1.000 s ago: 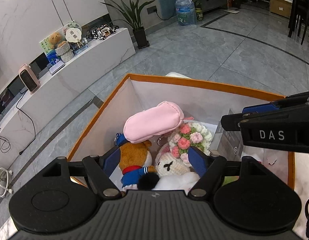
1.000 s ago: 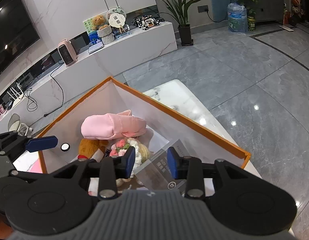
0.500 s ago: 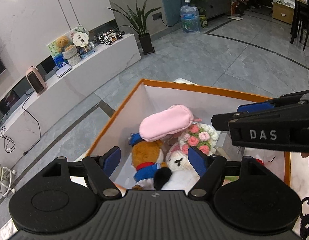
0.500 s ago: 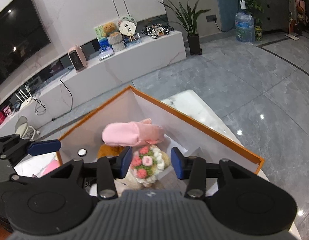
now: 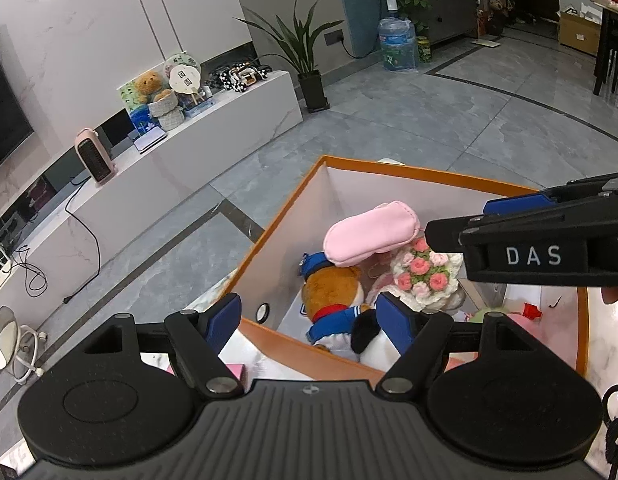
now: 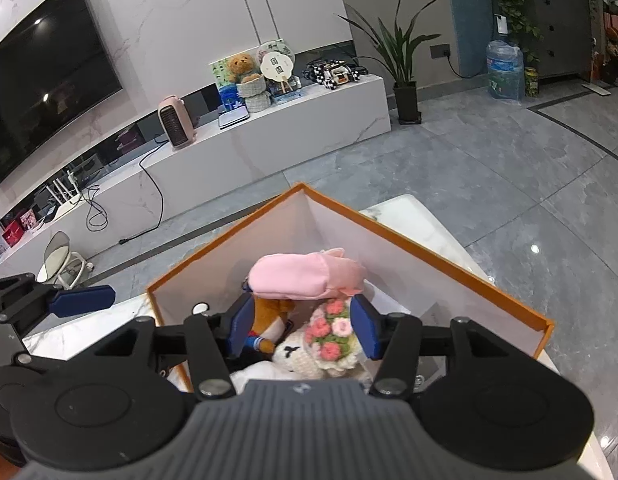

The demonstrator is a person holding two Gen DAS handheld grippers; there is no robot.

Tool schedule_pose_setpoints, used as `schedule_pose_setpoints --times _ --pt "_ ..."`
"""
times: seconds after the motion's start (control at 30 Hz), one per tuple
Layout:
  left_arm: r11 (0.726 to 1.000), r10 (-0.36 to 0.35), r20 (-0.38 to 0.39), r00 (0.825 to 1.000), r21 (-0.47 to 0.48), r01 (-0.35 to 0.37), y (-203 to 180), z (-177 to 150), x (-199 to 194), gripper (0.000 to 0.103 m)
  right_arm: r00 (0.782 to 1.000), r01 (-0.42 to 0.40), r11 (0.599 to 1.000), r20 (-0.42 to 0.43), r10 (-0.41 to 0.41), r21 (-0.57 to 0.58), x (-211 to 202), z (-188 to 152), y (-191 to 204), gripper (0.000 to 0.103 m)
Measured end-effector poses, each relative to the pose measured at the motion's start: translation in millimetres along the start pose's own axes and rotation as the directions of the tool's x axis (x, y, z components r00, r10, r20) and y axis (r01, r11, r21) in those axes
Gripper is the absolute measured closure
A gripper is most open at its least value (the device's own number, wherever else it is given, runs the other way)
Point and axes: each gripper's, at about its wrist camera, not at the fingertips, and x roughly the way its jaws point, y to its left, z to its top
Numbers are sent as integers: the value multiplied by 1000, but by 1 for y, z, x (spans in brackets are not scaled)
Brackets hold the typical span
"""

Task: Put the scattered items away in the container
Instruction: 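Move both tools back from the box over the remaining table items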

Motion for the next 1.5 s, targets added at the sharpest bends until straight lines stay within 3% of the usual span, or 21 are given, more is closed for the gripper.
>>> schedule_pose_setpoints --times 0.5,0.63,1.2,1.5 --pt "998 43 7 999 -44 -43 35 -20 -20 15 1000 -18 998 6 18 -55 -1 -7 34 38" --pt "996 60 -2 998 -71 -60 51 -30 -24 15 999 -48 996 19 49 -72 0 -9 47 32" --pt "977 123 -32 992 -170 -127 117 -78 -49 15 990 -142 969 -14 142 -200 18 -31 120 32" --pt "960 131 -50 990 -243 -139 148 -108 -47 15 988 -154 954 -45 148 -255 31 -42 143 32"
